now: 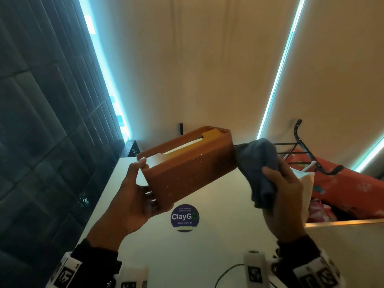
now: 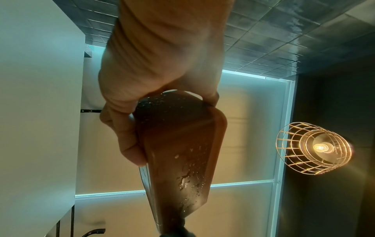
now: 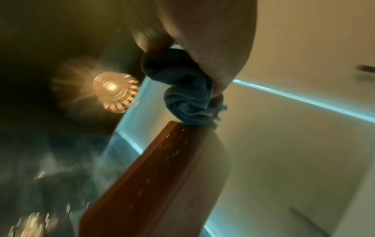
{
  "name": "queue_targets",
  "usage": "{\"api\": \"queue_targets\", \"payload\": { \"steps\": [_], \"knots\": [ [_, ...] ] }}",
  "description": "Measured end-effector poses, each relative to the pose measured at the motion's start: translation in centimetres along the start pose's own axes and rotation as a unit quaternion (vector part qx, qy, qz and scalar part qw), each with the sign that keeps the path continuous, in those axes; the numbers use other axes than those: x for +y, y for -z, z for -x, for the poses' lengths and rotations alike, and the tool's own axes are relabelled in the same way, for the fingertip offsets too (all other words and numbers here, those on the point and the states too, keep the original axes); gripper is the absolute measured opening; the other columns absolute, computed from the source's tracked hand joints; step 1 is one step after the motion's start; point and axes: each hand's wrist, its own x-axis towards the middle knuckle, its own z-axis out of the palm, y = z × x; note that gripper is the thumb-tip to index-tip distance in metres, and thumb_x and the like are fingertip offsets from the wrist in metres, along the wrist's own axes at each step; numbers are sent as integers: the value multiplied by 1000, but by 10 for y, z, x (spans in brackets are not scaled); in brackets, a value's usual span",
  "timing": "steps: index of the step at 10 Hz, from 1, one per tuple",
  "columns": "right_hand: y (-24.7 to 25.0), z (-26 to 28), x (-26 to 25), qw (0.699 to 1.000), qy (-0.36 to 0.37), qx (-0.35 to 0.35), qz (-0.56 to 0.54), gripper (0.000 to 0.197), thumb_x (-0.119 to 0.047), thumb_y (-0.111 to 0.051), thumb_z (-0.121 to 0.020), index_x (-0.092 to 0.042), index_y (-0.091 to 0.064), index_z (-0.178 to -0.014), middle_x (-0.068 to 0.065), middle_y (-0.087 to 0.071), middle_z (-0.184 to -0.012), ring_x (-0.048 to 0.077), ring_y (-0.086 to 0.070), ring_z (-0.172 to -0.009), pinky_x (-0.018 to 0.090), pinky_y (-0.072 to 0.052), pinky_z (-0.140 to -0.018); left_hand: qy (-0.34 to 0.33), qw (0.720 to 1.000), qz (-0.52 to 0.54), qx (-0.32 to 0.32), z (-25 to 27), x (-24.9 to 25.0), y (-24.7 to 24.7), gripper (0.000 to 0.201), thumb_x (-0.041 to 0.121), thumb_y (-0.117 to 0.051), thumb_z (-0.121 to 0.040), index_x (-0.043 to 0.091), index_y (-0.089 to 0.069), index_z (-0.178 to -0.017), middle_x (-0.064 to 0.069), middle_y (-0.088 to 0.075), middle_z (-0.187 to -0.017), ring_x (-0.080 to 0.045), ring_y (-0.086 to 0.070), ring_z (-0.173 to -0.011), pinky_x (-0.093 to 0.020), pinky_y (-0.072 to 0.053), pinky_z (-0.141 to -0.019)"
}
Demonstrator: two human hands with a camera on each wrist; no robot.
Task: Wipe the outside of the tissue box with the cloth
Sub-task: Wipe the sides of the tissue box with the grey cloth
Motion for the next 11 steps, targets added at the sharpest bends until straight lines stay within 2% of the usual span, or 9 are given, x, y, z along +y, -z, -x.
{"api": "queue_targets", "payload": {
  "steps": [2, 3, 4, 5, 7, 8, 9, 10, 11],
  "knots": [
    [-52, 7, 28, 932, 266, -21, 244, 45, -21, -43, -91, -11, -54, -134, 7, -44, -145, 23, -46, -126, 18, -36, -107, -49, 999, -14, -12, 11, 0, -11, 69, 62, -43, -89, 21, -41, -145, -25, -52, -136, -47, -59, -97, -31, -54, -35],
    [-62, 11, 43, 920, 300, -43, 247, 58, -12, -37, -91, -17, -33, -149, -14, -21, -161, 39, -43, -134, 58, -48, -96, -58, 998, -30, -14, 12, 1, -12, 68, 62, -41, -90, 22, -40, -145, -24, -54, -133, -47, -59, -98, -32, -55, -37],
    [-80, 33, 51, 880, 352, -111, 299, 69, -4, -35, -86, -15, -18, -152, -18, -3, -163, 18, -14, -151, 43, -23, -120, -70, 997, -27, -20, 11, 3, -12, 68, 62, -43, -89, 21, -42, -142, -23, -53, -135, -46, -59, -101, -34, -57, -41],
    [-89, 53, 60, 784, 439, -199, 390, 88, 4, -60, -79, -12, -13, -152, -4, -3, -163, 20, -1, -152, 40, -4, -123, -91, 995, -34, -26, 8, 5, -10, 79, 66, -53, -81, 19, -43, -144, -24, -55, -137, -45, -62, -110, -46, -59, -67],
    [-75, 17, 50, 837, 380, -86, 385, 62, 2, -29, -86, -4, -25, -148, 14, -23, -158, 31, -17, -149, 61, -31, -111, -89, 994, -53, -30, 17, 9, -14, 61, 63, -40, -89, 24, -44, -137, -19, -61, -122, -44, -63, -100, -44, -61, -52],
    [-88, 38, 51, 810, 424, -122, 386, 71, 9, -45, -85, -9, -24, -151, 12, -19, -160, 37, -17, -148, 62, -24, -115, -95, 994, -44, -42, 18, 8, -19, 66, 64, -44, -88, 20, -48, -137, -22, -64, -119, -42, -68, -95, -49, -62, -62],
    [-89, 62, 60, 739, 471, -247, 413, 121, 17, -74, -63, -22, -8, -157, -3, -2, -165, 31, -12, -150, 59, -21, -117, -126, 989, -29, -70, 20, 10, -17, 67, 62, -54, -83, 18, -56, -133, -20, -73, -101, -34, -75, -80, -43, -59, -62],
    [-72, 48, 64, 727, 485, -252, 415, 101, 12, -66, -68, -16, -19, -152, -2, -10, -164, 25, -11, -151, 49, -15, -122, -134, 988, -30, -67, 24, 12, -12, 64, 60, -50, -87, 19, -54, -135, -21, -70, -113, -38, -74, -86, -46, -60, -64],
    [-66, 26, 55, 804, 415, -147, 400, 78, 13, -46, -78, -9, -25, -150, 1, -16, -161, 28, -17, -150, 46, -17, -122, -115, 992, -33, -42, 27, 11, -14, 60, 61, -45, -90, 22, -48, -136, -21, -63, -123, -45, -67, -100, -50, -62, -63]
  ]
}}
